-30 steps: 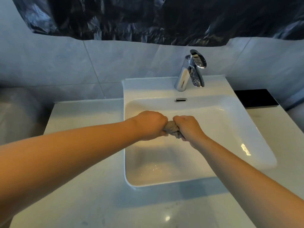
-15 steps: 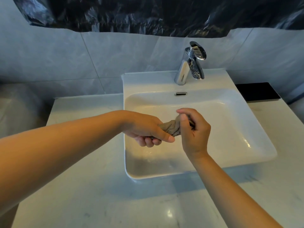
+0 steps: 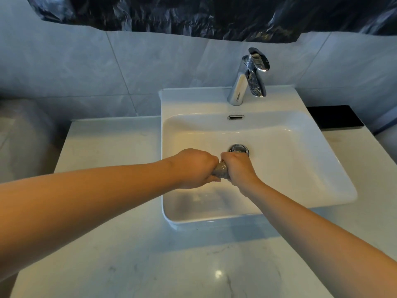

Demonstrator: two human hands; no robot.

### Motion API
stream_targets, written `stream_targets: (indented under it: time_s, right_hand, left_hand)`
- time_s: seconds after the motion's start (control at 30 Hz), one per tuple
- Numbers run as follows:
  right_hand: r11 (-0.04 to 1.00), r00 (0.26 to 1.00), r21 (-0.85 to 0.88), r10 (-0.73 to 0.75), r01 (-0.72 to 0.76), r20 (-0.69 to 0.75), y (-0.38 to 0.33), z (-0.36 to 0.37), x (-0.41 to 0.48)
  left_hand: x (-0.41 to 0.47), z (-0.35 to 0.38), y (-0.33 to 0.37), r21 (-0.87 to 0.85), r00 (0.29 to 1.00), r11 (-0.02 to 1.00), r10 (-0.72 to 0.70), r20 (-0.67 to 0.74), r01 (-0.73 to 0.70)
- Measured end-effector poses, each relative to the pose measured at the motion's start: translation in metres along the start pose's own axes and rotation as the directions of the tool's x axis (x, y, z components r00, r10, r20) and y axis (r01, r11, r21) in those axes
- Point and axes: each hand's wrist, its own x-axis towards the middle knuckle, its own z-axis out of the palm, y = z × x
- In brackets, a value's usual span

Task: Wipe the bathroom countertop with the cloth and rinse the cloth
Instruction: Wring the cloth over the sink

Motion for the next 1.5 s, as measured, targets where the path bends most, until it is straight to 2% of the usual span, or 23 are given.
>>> stream_targets:
  time_s: [0.13,0.27,0.33,0.43,0.53,0.63,0.7,0.77,0.83,0.93,1.07,1.13,1.23,1.3,1.37,1.43,1.5]
  right_hand:
    - [0.984,0.987,0.088,0.155,-0.157,0.036,-0.001,-0.001,-0.003]
    - [0.984,0.986,0.073,0.162,-0.164,0.033,-0.001,-0.006,-0.003]
    - [0.995,0.995,0.021,0.095,-0.095,-0.01,-0.002,-0.01,-0.002]
    - [0.966,0.967,-0.13,-0.237,0.225,-0.088,-0.001,-0.022,-0.01]
    - [0.865,0.87,-0.158,-0.49,0.476,-0.064,0.006,-0.035,-0.024]
    - [0.758,0.762,-0.141,-0.646,0.637,-0.034,0.02,-0.042,-0.035]
    - [0.674,0.671,-0.146,-0.737,0.724,-0.073,0.027,-0.04,-0.042]
    - [0.614,0.596,-0.153,-0.789,0.775,-0.147,0.028,-0.033,-0.045]
    - [0.584,0.552,-0.138,-0.806,0.8,-0.212,0.021,-0.025,-0.045]
    - [0.59,0.561,-0.147,-0.804,0.794,-0.195,0.016,-0.019,-0.04]
    - [0.601,0.602,-0.256,-0.794,0.757,-0.081,0.019,-0.029,-0.029]
    - [0.615,0.634,-0.3,-0.772,0.729,-0.044,0.014,-0.033,-0.027]
    - [0.698,0.744,-0.318,-0.667,0.642,0.037,0.009,-0.03,-0.027]
    - [0.786,0.845,-0.333,-0.531,0.521,0.068,0.006,-0.025,-0.023]
    - [0.882,0.937,-0.319,-0.338,0.348,0.089,0.002,-0.02,-0.018]
    - [0.946,0.984,-0.282,-0.13,0.159,0.12,-0.002,-0.015,-0.016]
    - [0.969,0.982,-0.245,0.082,-0.039,0.167,-0.003,-0.014,-0.02]
  left_hand:
    - [0.002,0.001,-0.001,0.074,0.998,0.996,0.046,-0.033,-0.043]
    - [0.002,0.002,0.001,0.057,0.996,0.997,0.053,-0.074,-0.049]
    - [0.004,0.003,0.004,0.027,0.993,0.999,0.044,-0.109,-0.041]
    - [0.001,-0.002,0.007,-0.2,0.991,0.98,-0.038,-0.128,0.011]
    - [-0.003,-0.01,0.005,-0.561,0.989,0.817,-0.143,0.032,0.137]
    - [-0.009,-0.018,-0.002,-0.779,0.966,0.578,-0.065,0.251,0.242]
    - [-0.012,-0.022,-0.007,-0.848,0.926,0.43,0.066,0.371,0.309]
    - [-0.012,-0.026,-0.008,-0.843,0.856,0.385,0.204,0.475,0.376]
    - [-0.012,-0.03,-0.008,-0.821,0.78,0.378,0.304,0.547,0.429]
    - [-0.012,-0.036,-0.007,-0.779,0.751,0.435,0.286,0.595,0.451]
    - [-0.017,-0.032,0.007,-0.754,0.83,0.54,0.168,0.532,0.374]
    - [-0.018,-0.028,0.012,-0.685,0.882,0.663,0.081,0.465,0.3]
    - [-0.017,-0.024,0.014,-0.393,0.942,0.905,-0.025,0.335,0.164]
    - [-0.016,-0.021,0.013,-0.152,0.978,0.987,-0.024,0.205,0.056]
    - [-0.015,-0.014,0.009,-0.009,0.994,1.0,0.001,0.106,0.0]
    - [-0.013,-0.007,0.003,0.065,0.998,0.997,0.031,0.054,-0.034]
    - [-0.012,0.0,-0.002,0.107,0.998,0.992,0.063,0.032,-0.066]
